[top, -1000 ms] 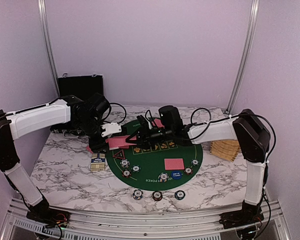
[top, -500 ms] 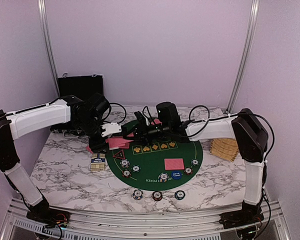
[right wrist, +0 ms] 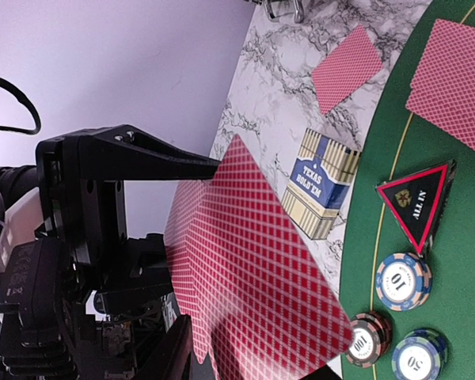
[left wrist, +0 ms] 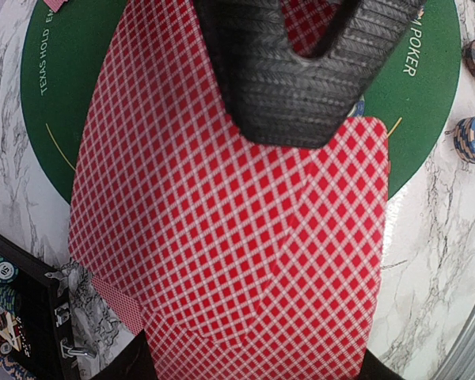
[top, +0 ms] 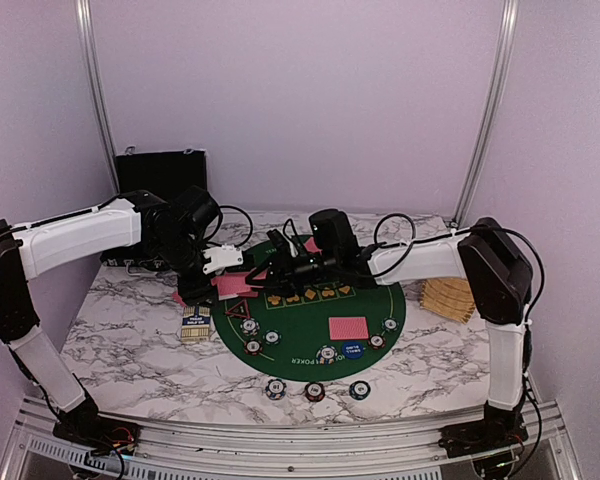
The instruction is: Distribute texas hold em gaming equipment
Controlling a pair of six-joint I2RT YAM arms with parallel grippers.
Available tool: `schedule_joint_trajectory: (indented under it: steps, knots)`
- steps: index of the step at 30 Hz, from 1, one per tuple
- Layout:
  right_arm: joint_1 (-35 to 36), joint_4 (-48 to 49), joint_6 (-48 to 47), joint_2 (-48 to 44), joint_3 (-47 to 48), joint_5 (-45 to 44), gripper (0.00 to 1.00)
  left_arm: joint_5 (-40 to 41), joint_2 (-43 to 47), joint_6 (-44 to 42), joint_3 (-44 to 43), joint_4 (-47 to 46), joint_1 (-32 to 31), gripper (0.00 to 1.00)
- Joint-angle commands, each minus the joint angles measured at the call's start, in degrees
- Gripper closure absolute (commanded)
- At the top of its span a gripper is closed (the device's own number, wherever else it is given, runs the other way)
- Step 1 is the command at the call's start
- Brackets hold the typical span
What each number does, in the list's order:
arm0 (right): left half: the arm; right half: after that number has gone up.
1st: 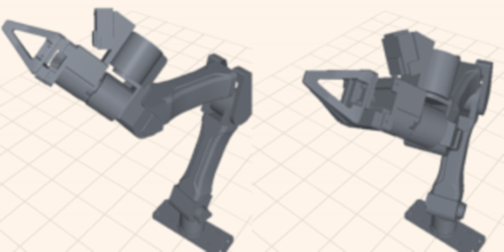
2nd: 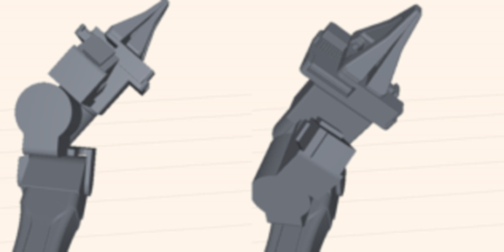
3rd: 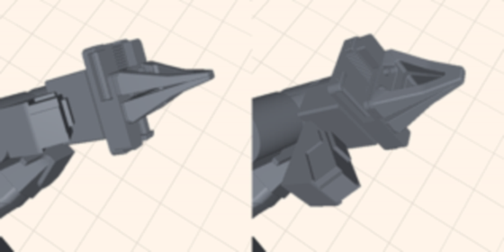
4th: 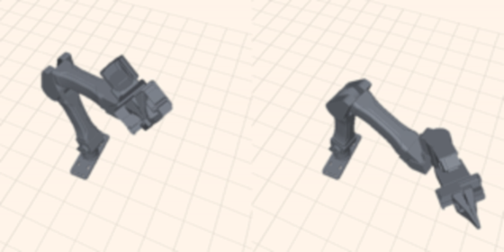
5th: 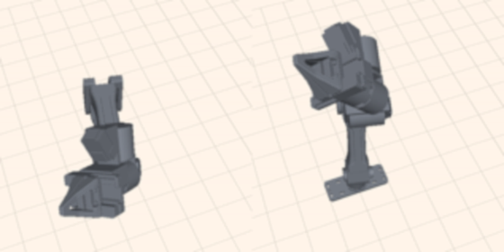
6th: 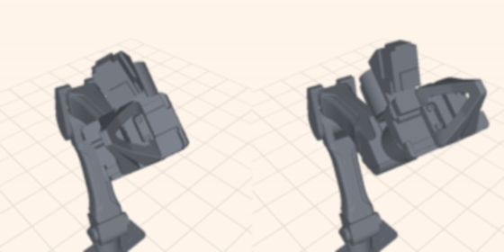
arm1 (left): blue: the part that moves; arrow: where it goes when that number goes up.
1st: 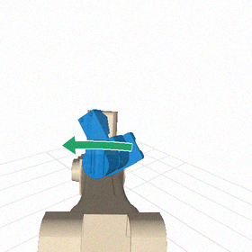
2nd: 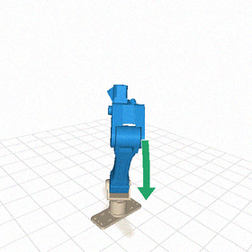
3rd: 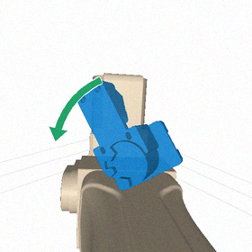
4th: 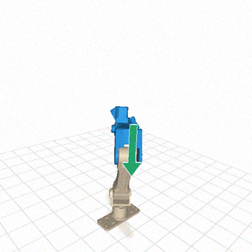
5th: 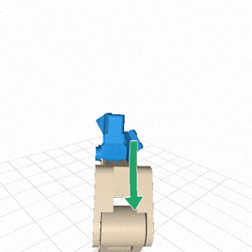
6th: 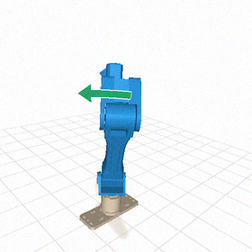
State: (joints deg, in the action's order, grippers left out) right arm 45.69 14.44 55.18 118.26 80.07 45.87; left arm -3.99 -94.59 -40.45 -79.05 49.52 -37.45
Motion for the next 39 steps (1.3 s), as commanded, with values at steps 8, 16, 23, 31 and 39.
schedule_joint_trajectory:
  steps: [8, 16, 23, 31, 39]
  knots:
    - [-0.97, -0.77, -1.39, -4.87, -2.33, -0.95, 0.68, -0.76, 1.03, 0.02, -1.07, -0.30, 0.10, 1.00]
    - [-1.02, 0.34, -0.13, -4.42, -2.27, -0.88, 0.77, -0.72, 0.97, 0.03, -1.11, -0.29, 0.10, 1.00]
    - [-1.14, 0.32, 0.06, -4.08, -2.18, -0.78, 0.85, -0.71, 0.98, -0.01, -0.86, -0.30, 0.10, 1.00]
    - [-1.70, 2.55, 1.41, -5.03, -4.08, -0.37, 0.93, -0.58, 0.94, 0.10, -0.93, -0.30, 0.10, 1.00]
    - [-2.12, 10.09, 6.11, -6.42, -7.34, 1.49, 0.97, -0.52, 0.90, 0.03, -0.95, -0.28, 0.10, 1.00]
